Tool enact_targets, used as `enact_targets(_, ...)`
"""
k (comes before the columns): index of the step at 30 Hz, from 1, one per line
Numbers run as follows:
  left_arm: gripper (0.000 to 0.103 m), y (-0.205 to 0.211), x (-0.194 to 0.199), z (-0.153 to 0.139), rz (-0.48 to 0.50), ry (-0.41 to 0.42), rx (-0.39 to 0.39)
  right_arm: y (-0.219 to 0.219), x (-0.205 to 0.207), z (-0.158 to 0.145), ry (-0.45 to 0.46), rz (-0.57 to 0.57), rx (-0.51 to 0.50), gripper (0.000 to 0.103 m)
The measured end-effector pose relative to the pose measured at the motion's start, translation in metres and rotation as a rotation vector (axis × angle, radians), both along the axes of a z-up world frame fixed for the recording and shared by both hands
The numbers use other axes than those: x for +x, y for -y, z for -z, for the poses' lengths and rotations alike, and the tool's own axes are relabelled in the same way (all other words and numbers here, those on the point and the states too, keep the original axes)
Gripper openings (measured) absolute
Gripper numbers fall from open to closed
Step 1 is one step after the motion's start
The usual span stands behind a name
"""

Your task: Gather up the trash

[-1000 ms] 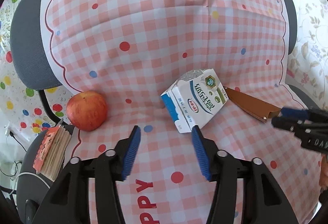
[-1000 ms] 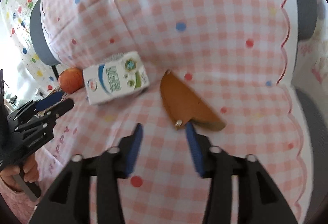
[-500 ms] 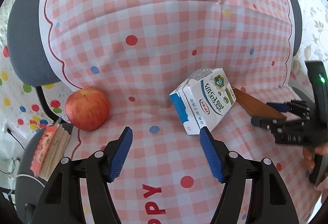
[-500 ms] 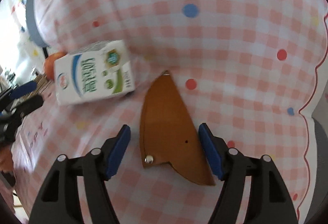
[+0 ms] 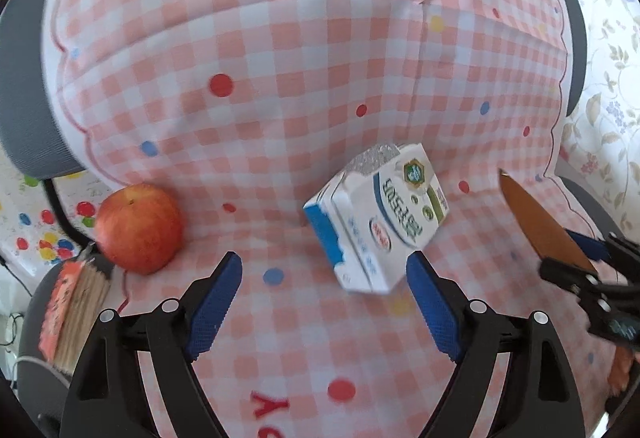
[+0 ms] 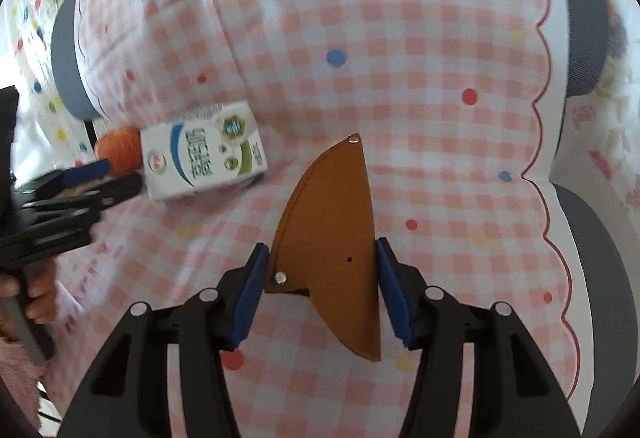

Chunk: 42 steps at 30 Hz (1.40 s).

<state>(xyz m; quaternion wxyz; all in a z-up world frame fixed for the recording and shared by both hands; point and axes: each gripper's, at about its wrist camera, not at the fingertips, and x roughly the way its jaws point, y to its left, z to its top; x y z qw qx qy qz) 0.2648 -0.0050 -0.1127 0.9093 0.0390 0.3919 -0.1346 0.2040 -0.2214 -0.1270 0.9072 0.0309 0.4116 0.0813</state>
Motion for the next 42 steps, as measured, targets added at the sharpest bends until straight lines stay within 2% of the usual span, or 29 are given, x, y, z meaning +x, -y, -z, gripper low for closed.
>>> enact_targets(7, 0.083, 0.005, 0.043, 0.014, 0.026, -0.104, -0.109, 0.002, -0.005, -0.003, 0.024, 0.009, -0.016, 0.054)
enact_targets(11, 0.074, 0.005, 0.058, 0.013, 0.038, -0.132, -0.16, 0.002, -0.008, -0.006, 0.034, 0.016, -0.02, 0.054)
enact_targets(13, 0.064, 0.005, 0.06, 0.009, 0.054, -0.13, -0.188, 0.005, -0.01, -0.007, 0.035, 0.019, -0.018, 0.054)
enact_targets(14, 0.056, 0.007, 0.061, 0.008, 0.063, -0.133, -0.189, 0.008, -0.014, -0.009, 0.036, 0.021, -0.018, 0.054)
enact_targets(17, 0.05, 0.013, 0.052, 0.003, 0.097, -0.125, -0.164, 0.008, -0.021, -0.013, 0.043, 0.025, -0.014, 0.054)
enact_targets(22, 0.047, 0.032, 0.006, -0.012, 0.15, -0.041, -0.061, 0.01, -0.045, -0.028, 0.067, 0.032, -0.012, 0.054)
enact_targets(24, 0.047, 0.035, -0.016, -0.018, 0.155, -0.006, -0.043, 0.012, -0.06, -0.033, 0.079, 0.037, -0.007, 0.054)
enact_targets(30, 0.046, 0.038, -0.098, -0.036, 0.13, 0.085, -0.048, 0.013, -0.11, -0.048, 0.105, 0.082, 0.01, 0.054)
enact_targets(35, 0.044, 0.042, -0.16, -0.048, 0.13, 0.182, -0.017, 0.02, -0.158, -0.05, 0.111, 0.131, 0.011, 0.054)
enact_targets(38, 0.042, 0.052, -0.188, -0.05, 0.154, 0.192, -0.012, 0.029, -0.19, -0.051, 0.11, 0.167, 0.004, 0.054)
enact_targets(42, 0.042, 0.065, -0.218, -0.048, 0.209, 0.199, -0.042, 0.042, -0.231, -0.05, 0.122, 0.237, -0.026, 0.054)
